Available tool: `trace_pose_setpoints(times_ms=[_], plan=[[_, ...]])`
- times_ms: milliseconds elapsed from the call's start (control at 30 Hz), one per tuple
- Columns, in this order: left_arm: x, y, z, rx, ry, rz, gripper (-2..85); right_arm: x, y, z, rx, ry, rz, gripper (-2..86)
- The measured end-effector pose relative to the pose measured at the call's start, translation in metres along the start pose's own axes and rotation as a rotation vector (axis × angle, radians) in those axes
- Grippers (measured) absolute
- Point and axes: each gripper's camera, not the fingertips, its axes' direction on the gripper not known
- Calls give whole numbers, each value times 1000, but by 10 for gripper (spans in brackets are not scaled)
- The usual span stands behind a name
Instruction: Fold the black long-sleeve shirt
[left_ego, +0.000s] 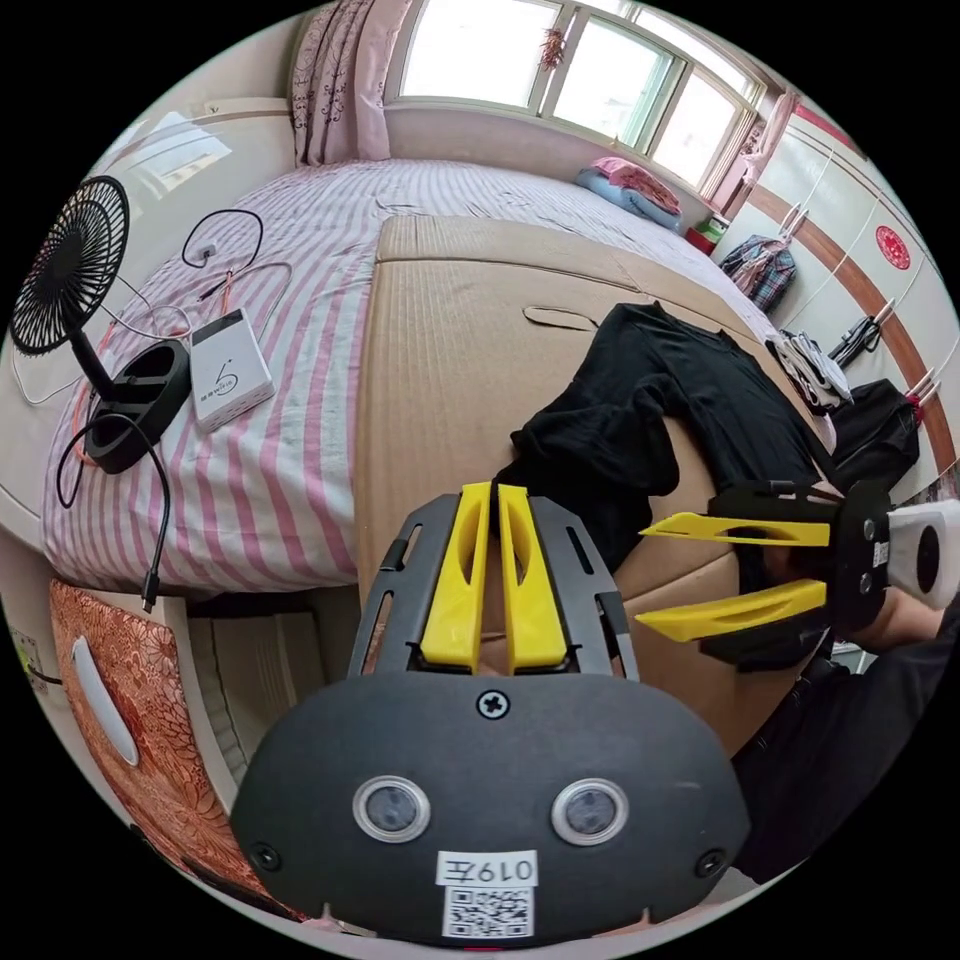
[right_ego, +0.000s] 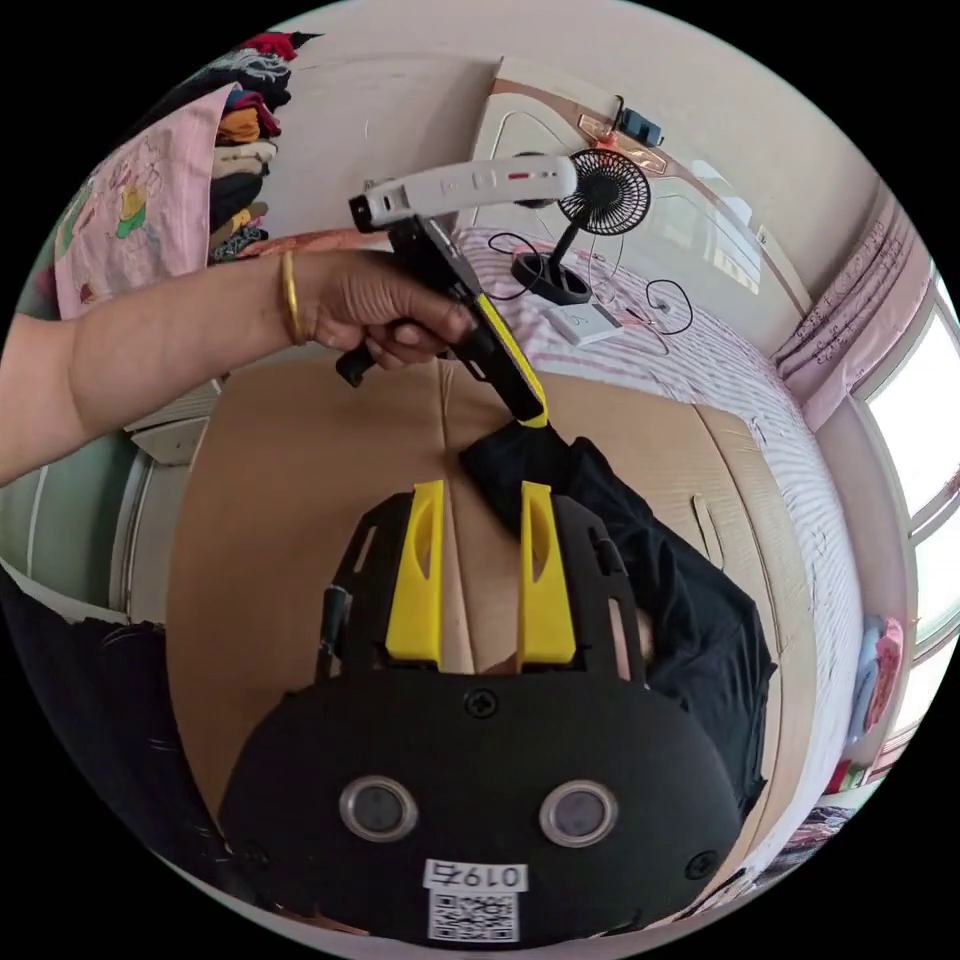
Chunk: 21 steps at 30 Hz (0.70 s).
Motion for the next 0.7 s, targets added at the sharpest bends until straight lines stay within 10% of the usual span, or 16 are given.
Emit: trace_pose_setpoints(times_ms=[700], plan=[[-74,89,-132,242,-20,-13,12,-77,-150,-36,197,133,26,-4]])
